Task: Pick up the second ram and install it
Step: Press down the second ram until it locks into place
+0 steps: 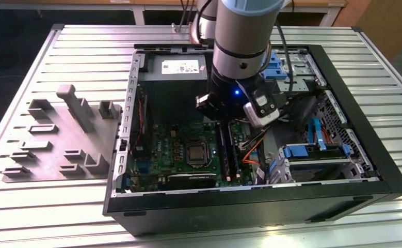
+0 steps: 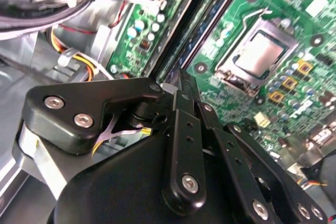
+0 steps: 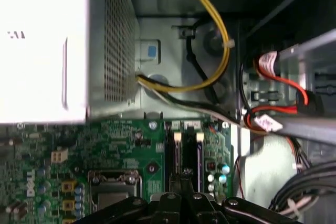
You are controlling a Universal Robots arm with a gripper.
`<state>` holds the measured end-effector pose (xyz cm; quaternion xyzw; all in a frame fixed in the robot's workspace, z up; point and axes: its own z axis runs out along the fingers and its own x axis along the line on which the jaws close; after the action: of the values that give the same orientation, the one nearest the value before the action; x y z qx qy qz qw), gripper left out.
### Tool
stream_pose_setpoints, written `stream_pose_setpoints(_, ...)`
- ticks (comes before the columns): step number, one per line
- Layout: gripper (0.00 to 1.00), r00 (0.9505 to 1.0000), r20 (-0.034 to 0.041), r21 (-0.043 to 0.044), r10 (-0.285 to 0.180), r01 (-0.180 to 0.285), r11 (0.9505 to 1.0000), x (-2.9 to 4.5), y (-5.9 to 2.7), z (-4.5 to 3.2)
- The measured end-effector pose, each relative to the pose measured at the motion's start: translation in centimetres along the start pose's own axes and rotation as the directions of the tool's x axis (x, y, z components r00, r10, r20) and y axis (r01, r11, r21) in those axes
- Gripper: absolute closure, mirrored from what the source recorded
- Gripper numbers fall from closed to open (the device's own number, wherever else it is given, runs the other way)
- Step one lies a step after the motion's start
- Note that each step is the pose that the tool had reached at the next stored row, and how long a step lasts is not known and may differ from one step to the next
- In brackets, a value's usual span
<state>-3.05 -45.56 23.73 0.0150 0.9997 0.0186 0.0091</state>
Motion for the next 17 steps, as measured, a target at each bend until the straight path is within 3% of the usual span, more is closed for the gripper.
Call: stream_pose_setpoints(17,0.90,1.0000,0.0000,0.0000,0.001,-0.001,1.0000,-0.12,-3.84,-0.10)
